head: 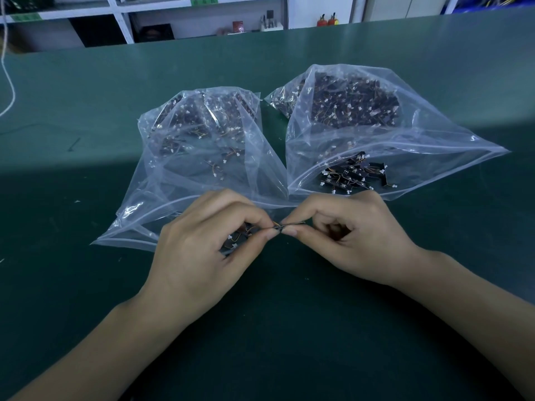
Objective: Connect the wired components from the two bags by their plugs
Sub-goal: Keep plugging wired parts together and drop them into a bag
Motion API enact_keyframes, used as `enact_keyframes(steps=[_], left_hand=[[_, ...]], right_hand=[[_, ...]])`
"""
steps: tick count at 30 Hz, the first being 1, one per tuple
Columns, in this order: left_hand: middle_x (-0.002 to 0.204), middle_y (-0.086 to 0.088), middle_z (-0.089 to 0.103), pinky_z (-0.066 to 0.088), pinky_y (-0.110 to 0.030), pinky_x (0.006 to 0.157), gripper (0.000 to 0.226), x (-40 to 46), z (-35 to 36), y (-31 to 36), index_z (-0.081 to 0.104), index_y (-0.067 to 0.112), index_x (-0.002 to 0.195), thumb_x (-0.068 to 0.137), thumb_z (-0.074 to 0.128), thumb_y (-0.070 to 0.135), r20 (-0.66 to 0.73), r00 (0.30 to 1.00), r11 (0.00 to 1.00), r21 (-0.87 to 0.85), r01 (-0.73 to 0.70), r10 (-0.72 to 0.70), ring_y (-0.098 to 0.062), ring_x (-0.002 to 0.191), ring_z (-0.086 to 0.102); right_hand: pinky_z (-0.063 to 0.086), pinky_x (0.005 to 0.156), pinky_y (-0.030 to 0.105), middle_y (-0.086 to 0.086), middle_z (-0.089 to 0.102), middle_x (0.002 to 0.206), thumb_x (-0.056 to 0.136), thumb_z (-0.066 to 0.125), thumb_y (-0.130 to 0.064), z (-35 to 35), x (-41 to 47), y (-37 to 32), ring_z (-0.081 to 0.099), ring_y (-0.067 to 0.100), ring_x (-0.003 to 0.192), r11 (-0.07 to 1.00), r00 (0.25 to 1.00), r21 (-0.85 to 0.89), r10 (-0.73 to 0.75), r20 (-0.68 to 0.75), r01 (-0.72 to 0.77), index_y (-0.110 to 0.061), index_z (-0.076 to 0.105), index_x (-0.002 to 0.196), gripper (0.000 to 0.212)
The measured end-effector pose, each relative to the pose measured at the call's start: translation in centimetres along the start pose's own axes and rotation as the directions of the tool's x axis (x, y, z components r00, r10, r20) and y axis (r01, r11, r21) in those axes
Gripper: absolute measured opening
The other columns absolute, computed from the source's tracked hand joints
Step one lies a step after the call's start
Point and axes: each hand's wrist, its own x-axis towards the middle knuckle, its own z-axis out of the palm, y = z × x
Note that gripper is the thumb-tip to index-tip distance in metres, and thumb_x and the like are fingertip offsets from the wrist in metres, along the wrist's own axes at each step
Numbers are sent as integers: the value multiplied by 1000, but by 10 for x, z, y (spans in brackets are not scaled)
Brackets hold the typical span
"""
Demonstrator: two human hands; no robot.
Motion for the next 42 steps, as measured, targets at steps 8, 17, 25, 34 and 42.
enact_keyframes(steps=[8, 17, 25, 34, 42], left_hand=[[96, 16, 66, 50, -30, 71, 8, 1, 1, -1, 78, 23, 95, 100, 77, 30, 15, 1000, 1000, 17, 4, -4, -11, 89, 64], [73, 16, 61, 47, -28, 64, 37, 3, -4, 3, 68, 21, 77, 101, 67, 49, -7, 995, 992, 84, 96, -96, -9, 70, 61], [66, 9, 60, 53, -38, 100, 53, 2, -4, -1, 52, 15, 63, 107, 60, 44, 96, 995, 988, 155, 26, -41, -8, 112, 73], [98, 20, 62, 42, -34, 94, 28, 3, -8, -12, 63, 32, 92, 103, 49, 53, 177, 958, 939, 300, 167, -227, -11, 102, 57], [99, 17, 72, 46, -35, 85, 11, 3, -10, -15, 71, 31, 102, 96, 68, 40, 178, 941, 904, 374, 204, -287, -17, 100, 66]], right_hand=[[30, 51, 22, -6, 34, 54, 101, 73, -25, 0, -1, 0, 34, 14, 48, 999, 999, 31, 23, 43, -25, -16, 74, 93, 12], [33, 57, 14, -8, 44, 51, 100, 74, -20, -8, 0, 11, 41, 15, 45, 991, 992, 75, 108, 64, -113, -15, 69, 89, 13], [43, 58, 20, 0, 65, 58, 99, 73, -23, -23, 3, 34, 58, 13, 49, 940, 942, 62, 332, 48, -334, -20, 66, 86, 16], [36, 43, 22, 8, 70, 64, 102, 67, -27, -31, 13, 41, 42, 15, 42, 728, 765, 334, 644, -34, -598, -23, 70, 89, 14], [48, 43, 22, -4, 74, 63, 107, 61, -32, -31, 7, 45, 51, 17, 35, 803, 786, 92, 595, -168, -589, -44, 61, 104, 12]])
